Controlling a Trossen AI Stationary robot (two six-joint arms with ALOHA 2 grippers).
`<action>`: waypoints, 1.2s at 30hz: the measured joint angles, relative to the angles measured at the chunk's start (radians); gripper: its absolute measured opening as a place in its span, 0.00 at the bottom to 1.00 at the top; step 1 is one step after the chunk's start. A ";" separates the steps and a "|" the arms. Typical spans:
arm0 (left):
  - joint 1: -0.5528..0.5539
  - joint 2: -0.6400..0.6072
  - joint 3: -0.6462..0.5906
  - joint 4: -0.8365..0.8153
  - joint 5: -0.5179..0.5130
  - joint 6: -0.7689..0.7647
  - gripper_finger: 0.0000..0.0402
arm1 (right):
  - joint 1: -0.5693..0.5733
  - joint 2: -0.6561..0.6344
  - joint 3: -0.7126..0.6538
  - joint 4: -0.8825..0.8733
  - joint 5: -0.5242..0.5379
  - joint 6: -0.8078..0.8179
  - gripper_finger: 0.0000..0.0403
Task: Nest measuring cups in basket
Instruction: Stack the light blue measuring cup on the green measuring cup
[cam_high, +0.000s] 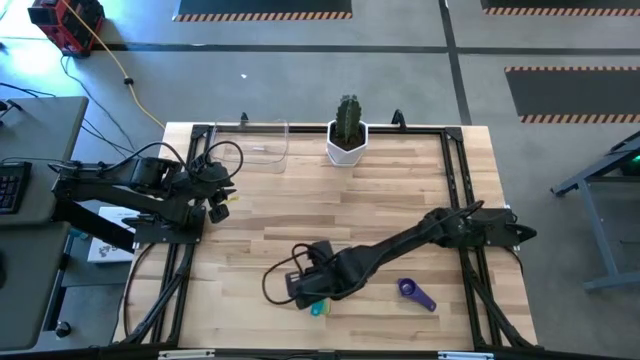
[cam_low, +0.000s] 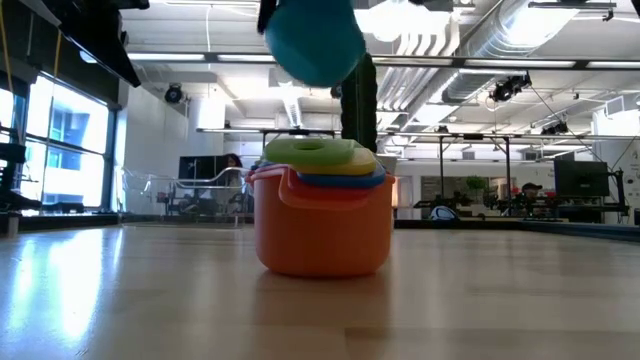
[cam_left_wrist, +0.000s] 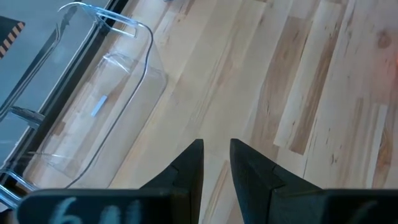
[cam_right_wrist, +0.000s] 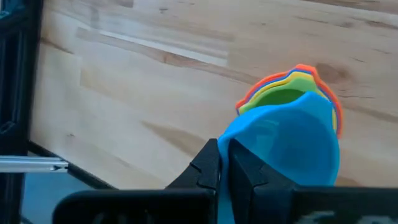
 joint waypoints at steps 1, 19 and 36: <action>0.000 0.000 0.000 0.000 0.002 0.000 0.17 | -0.001 0.001 -0.024 0.032 -0.007 0.001 0.00; 0.000 0.000 0.000 0.000 0.018 0.027 0.17 | -0.023 0.012 -0.114 0.038 -0.031 -0.045 0.01; 0.000 0.000 0.000 0.000 0.017 0.053 0.17 | -0.027 0.033 -0.115 0.044 -0.075 -0.045 0.03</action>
